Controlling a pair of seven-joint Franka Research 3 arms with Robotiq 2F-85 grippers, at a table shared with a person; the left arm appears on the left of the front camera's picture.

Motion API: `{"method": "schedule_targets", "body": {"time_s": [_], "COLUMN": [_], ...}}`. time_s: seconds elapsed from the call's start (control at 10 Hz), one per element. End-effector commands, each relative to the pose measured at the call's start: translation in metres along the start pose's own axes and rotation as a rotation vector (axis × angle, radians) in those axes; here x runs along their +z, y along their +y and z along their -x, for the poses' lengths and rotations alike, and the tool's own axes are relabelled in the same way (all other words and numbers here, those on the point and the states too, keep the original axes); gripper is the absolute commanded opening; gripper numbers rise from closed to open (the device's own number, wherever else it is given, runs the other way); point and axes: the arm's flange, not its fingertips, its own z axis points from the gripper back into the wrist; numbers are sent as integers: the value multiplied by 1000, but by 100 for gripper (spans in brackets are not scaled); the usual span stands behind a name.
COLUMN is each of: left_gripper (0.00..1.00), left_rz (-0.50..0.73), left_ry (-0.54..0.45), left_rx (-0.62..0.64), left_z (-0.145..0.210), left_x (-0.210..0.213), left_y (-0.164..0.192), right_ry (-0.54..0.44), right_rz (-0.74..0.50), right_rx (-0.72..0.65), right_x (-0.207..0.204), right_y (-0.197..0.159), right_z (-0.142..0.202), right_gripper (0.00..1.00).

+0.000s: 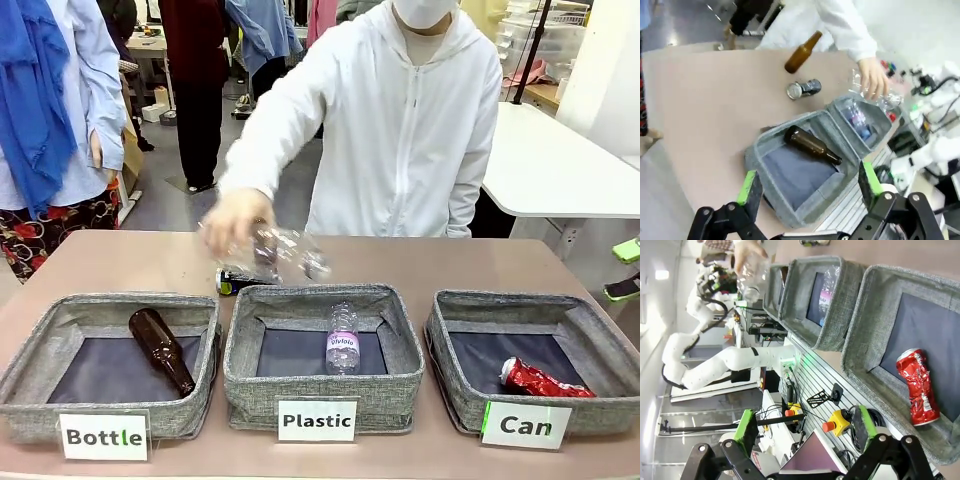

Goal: Sort the can waste into the basket.
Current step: Pick up the can waste from the table and place it in the right Fabric basket.

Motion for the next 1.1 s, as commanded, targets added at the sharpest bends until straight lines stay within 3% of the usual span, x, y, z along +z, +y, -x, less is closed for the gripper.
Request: {"method": "schedule_targets", "body": {"time_s": [0.0, 0.2, 0.3, 0.5, 0.6, 0.7, 0.8, 1.0], "left_gripper": [100, 100, 100, 100, 100, 100, 100, 100], "left_rz": [-21, 23, 29, 60, 94, 26, -20, 7], "left_ry": [201, 361, 343, 198, 188, 191, 220, 395], "left_rx": [-52, -115, -114, -116, -149, -144, -196, -378], "left_z": [-56, -86, -85, -47, -36, -34, -38, -57], "left_x": [-62, -107, -98, -48, -47, -63, -85, -140], "left_y": [-1, -10, -10, -7, -14, -24, -35, -56], "right_ry": [-8, -8, -8, -8, -8, -8, -8, -8], "right_rz": [7, 7, 7, 7, 7, 7, 7, 7], "right_rx": [17, 17, 17, 17, 17, 17, 17, 17], "right_x": [-1, -1, -1, -1, -1, -1, -1, -1], "right_y": [-1, -1, -1, -1, -1, -1, -1, -1], "right_z": [2, 2, 2, 2, 2, 2, 2, 2], "right_gripper": [100, 100, 100, 100, 100, 100, 100, 100]}}
